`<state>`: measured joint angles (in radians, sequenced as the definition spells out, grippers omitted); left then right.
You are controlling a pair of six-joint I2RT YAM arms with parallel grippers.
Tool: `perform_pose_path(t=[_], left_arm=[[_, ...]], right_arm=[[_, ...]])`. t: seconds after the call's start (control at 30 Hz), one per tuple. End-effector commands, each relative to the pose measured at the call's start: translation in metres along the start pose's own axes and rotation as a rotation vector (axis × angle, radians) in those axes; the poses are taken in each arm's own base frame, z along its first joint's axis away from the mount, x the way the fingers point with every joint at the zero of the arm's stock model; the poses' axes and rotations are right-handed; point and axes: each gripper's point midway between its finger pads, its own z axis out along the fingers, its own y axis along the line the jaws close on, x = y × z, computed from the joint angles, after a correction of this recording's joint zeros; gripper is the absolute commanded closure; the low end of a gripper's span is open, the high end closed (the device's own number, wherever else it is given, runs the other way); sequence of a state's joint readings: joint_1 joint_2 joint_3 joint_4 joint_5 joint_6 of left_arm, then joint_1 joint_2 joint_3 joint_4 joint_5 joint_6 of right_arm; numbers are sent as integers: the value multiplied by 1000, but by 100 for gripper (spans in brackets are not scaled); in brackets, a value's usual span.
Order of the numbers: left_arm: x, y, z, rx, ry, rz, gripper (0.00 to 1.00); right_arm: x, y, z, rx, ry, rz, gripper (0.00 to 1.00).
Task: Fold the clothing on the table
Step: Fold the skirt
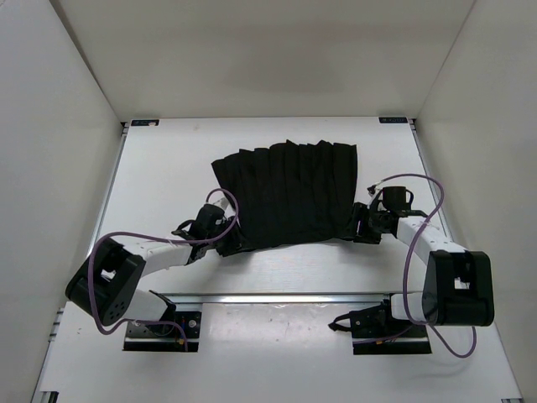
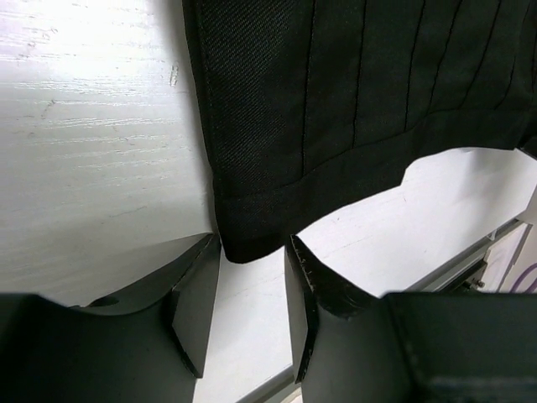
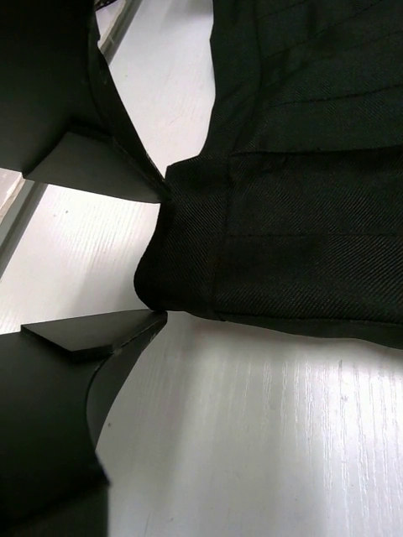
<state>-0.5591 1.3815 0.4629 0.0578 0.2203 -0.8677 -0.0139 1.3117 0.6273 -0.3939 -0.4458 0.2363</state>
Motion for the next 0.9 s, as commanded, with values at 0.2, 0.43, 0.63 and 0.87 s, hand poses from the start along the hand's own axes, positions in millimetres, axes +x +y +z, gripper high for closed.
perform_pose_path(t=[0.2,0.43,0.63,0.87], left_arm=[[-13,8,3,-57,-44,28,56],[-18,8,3,-60,-52,39,84],[-19,9,3,-62,-46,56,100],[-43,14,-21,-127,-69,88,100]], right_arm=[[-12,-4,2,9,-38,-6,50],[-15,-6,4,11,-43,-4,68],[-15,-3,5,10,-38,-4,100],[-12,5,-2,-7,-26,-19,100]])
